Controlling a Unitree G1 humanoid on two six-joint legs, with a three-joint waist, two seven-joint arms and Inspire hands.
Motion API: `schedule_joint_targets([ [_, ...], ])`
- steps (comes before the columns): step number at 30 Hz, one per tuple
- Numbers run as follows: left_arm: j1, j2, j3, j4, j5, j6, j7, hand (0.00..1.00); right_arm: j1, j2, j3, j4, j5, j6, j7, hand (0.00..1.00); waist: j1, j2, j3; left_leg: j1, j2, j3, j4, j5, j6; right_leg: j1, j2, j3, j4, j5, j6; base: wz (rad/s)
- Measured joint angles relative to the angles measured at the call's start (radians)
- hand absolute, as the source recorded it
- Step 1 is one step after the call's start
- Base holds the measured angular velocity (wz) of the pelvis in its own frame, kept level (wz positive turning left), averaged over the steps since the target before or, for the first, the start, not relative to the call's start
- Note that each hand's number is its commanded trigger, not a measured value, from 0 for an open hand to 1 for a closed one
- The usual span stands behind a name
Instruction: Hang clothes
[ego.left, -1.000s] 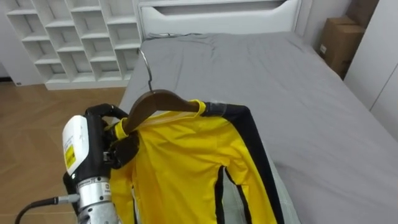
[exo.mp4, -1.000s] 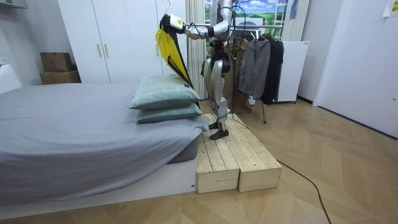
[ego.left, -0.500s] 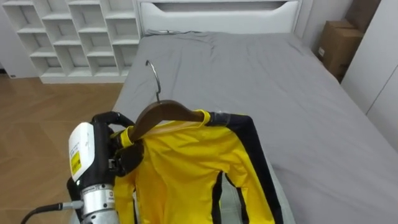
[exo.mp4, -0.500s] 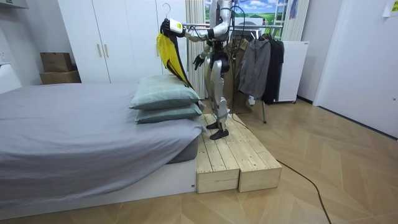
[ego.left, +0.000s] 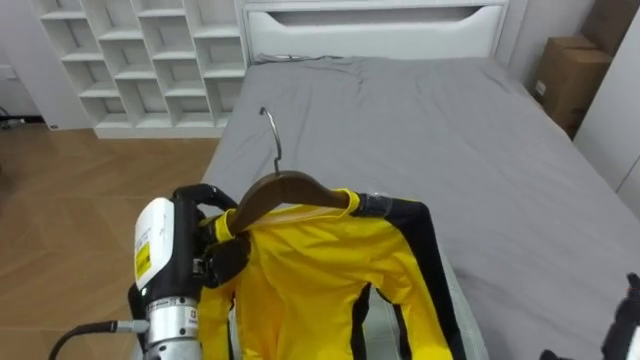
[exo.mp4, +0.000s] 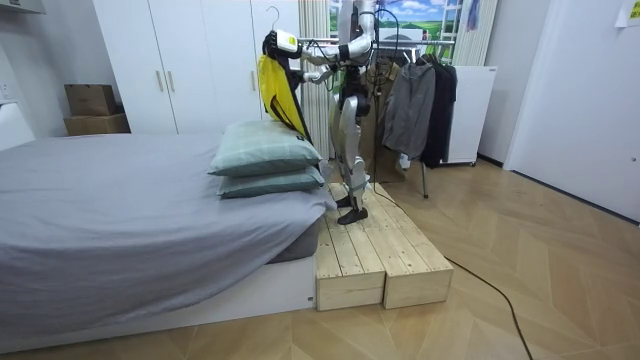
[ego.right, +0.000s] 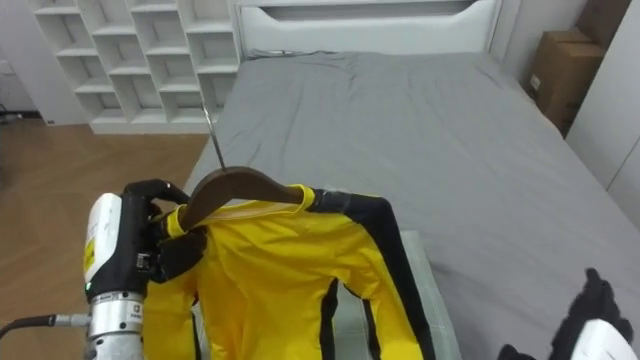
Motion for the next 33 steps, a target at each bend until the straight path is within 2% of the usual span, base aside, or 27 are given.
schedule_joint_targets([
  [6,0.0,0.0,-0.003,-0.035,0.0,0.001,-0.016,1.0,0.001,-0.001,0.021,-0.103,-0.074,-0.006,0.0,0.0,0.015,0.002,0.0015,0.0,0.0,0.0,-0.004,0.0,0.0,0.001,0.0,0.0,0.0,0.0,0.0,0.0],
  [17,0.0,0.0,-0.008,-0.035,-0.001,0.001,-0.023,1.0,0.002,-0.001,0.047,-0.168,-0.094,-0.007,0.002,0.0,0.017,0.007,0.0063,0.001,0.0,0.007,-0.012,0.0,0.0,0.0,0.001,0.007,0.001,0.0,0.0,-0.02],
  [28,0.0,0.0,-0.014,-0.042,0.005,0.0,-0.038,1.0,0.002,0.0,0.086,-0.193,-0.14,-0.013,0.054,0.0,0.025,0.009,0.0103,0.002,0.0,0.015,-0.018,0.0,0.0,-0.004,0.003,0.022,0.0,0.0,0.0,-0.01],
  [33,0.0,-0.002,-0.023,-0.047,0.024,-0.01,-0.04,1.0,0.001,0.001,0.093,-0.212,-0.143,-0.029,0.073,0.0,0.027,0.008,0.0108,0.002,0.0,0.014,-0.019,0.0,0.0,-0.004,0.002,0.022,0.0,0.0,0.0,0.0],
])
